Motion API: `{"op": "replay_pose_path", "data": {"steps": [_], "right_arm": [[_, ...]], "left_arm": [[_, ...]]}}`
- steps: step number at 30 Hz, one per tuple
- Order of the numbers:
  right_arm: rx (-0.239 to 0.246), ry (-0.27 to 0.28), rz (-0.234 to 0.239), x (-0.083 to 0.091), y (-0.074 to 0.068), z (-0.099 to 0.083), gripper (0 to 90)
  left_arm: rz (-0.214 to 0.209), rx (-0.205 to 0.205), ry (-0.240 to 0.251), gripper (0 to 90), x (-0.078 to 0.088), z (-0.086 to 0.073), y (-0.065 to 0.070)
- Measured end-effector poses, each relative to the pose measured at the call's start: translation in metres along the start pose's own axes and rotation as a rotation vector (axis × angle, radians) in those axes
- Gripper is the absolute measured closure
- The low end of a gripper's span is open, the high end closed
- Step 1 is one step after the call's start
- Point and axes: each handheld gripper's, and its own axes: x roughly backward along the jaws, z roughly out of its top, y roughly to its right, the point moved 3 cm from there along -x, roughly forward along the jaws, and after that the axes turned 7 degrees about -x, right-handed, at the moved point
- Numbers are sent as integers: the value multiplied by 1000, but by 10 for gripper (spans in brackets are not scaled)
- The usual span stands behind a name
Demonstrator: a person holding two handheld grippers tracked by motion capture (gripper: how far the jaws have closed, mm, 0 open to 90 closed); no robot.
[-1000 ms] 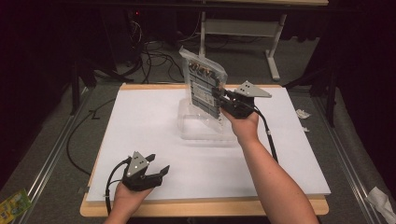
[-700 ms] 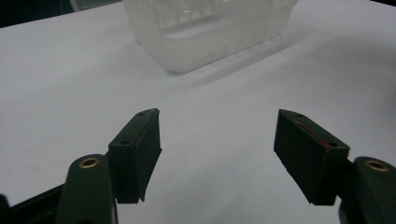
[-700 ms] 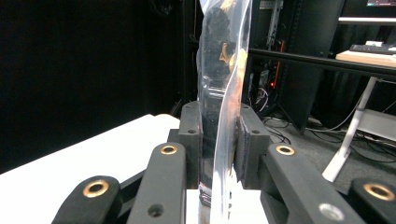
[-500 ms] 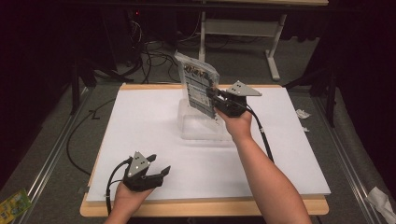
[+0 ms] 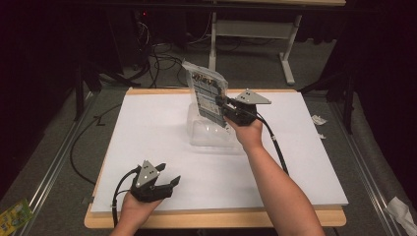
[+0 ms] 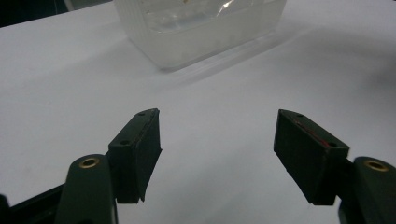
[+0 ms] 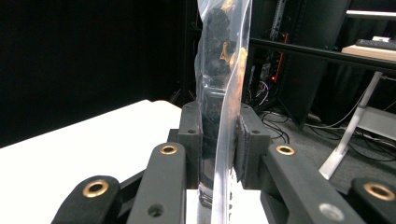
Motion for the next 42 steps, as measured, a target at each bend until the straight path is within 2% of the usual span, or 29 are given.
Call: {"op": "replay_pose_path", "data": {"steps": [6, 17, 25, 26, 30, 33, 34, 38, 42], "right_arm": [[-29, -16, 0, 3, 6, -10, 763], [-31, -34, 6, 12, 7, -23, 762], [-64, -50, -6, 20, 11, -36, 762], [-84, -56, -13, 22, 12, -40, 762], [-102, -73, -20, 26, 15, -49, 759], [-114, -69, -16, 28, 16, -50, 759], [-100, -72, -15, 28, 14, -50, 758], [-102, -75, -22, 27, 13, -50, 756], [-113, -92, -25, 27, 16, -48, 745]], "left_arm": [[-5, 0, -1, 323, 0, 0, 1], [-13, 8, -1, 323, 0, 1, 1], [-20, 13, -2, 323, -2, 1, 2], [-20, 17, -1, 323, -2, 1, 3], [-23, 17, -4, 323, -2, 1, 3], [-23, 17, -4, 323, -3, 0, 3], [-22, 18, -5, 323, -3, 0, 3], [-22, 19, -4, 323, -3, 0, 3], [-24, 20, -4, 323, -3, 0, 3]]}}
